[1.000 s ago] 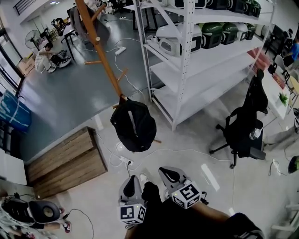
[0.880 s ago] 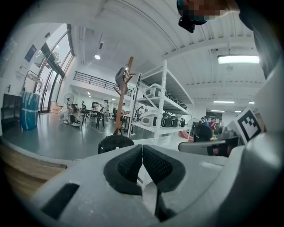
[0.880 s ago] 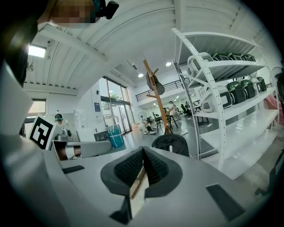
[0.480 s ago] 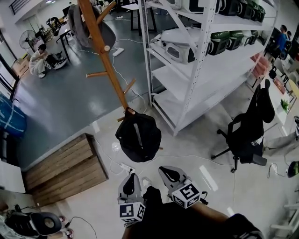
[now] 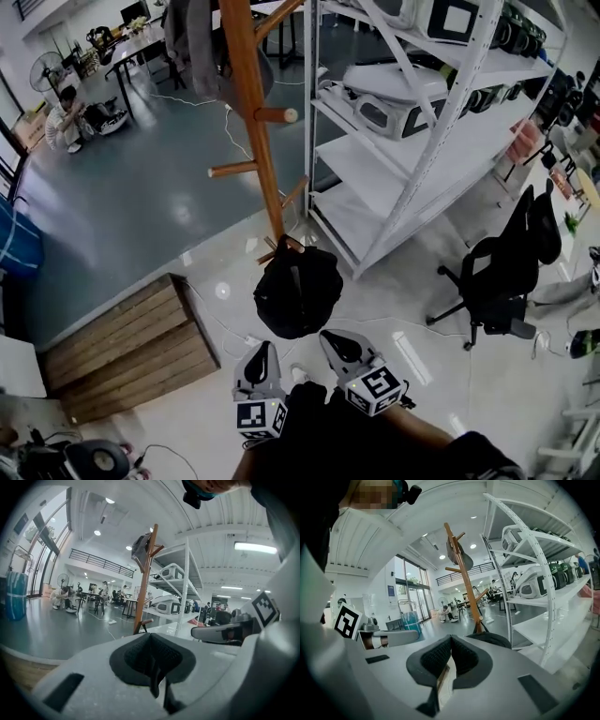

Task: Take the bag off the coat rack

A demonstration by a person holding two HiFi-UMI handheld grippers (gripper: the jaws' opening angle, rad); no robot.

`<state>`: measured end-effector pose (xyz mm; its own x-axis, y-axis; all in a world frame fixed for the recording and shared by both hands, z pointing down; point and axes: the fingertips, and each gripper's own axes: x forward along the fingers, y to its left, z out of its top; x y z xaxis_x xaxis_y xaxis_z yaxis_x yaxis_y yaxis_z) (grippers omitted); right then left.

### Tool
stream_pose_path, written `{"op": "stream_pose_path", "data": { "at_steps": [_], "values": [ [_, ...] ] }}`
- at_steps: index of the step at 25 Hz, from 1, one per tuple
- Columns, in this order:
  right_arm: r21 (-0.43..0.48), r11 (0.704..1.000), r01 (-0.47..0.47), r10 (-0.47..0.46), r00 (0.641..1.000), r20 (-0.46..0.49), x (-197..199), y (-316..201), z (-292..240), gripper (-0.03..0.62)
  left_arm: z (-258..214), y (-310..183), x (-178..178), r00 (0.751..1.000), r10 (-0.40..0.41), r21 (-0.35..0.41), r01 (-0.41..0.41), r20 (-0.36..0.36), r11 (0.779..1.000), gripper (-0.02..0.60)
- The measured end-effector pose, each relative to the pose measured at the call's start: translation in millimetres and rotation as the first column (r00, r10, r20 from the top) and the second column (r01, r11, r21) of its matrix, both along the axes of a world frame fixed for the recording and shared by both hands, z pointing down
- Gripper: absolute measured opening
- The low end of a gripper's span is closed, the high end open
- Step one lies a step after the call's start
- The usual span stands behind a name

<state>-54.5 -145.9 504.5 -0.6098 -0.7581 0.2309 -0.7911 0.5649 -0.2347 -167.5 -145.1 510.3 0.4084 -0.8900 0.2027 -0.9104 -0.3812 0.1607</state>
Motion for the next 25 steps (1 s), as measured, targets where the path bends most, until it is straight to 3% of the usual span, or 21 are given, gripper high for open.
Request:
{"op": "stream_pose_path", "data": {
  "at_steps": [11,21,25],
  "values": [
    [-0.012,1.0,-0.005,0.005,1.0,-0.016,-10.2,-58.4,4.1,0.012,10.0,-55.9,-11.7,1.0,0.009,-0.024,-0.009,0.006,1.0,0.017],
    [-0.016,0.994,0.108,-0.108,0.994,-0.034,1.6,-113.3,16.2,0.012,19.3,-100.0,-3.3,0.996,-0.084,-0.044,0.085,0.03,0.995,0.017],
    [-0.03,0.993,0.113,-0.114,0.993,-0.036,15.6,-135.1,24.8,0.012,23.8,-115.0,5.5,0.994,-0.1,-0.051,0.102,0.04,0.993,0.017]
  ]
}}
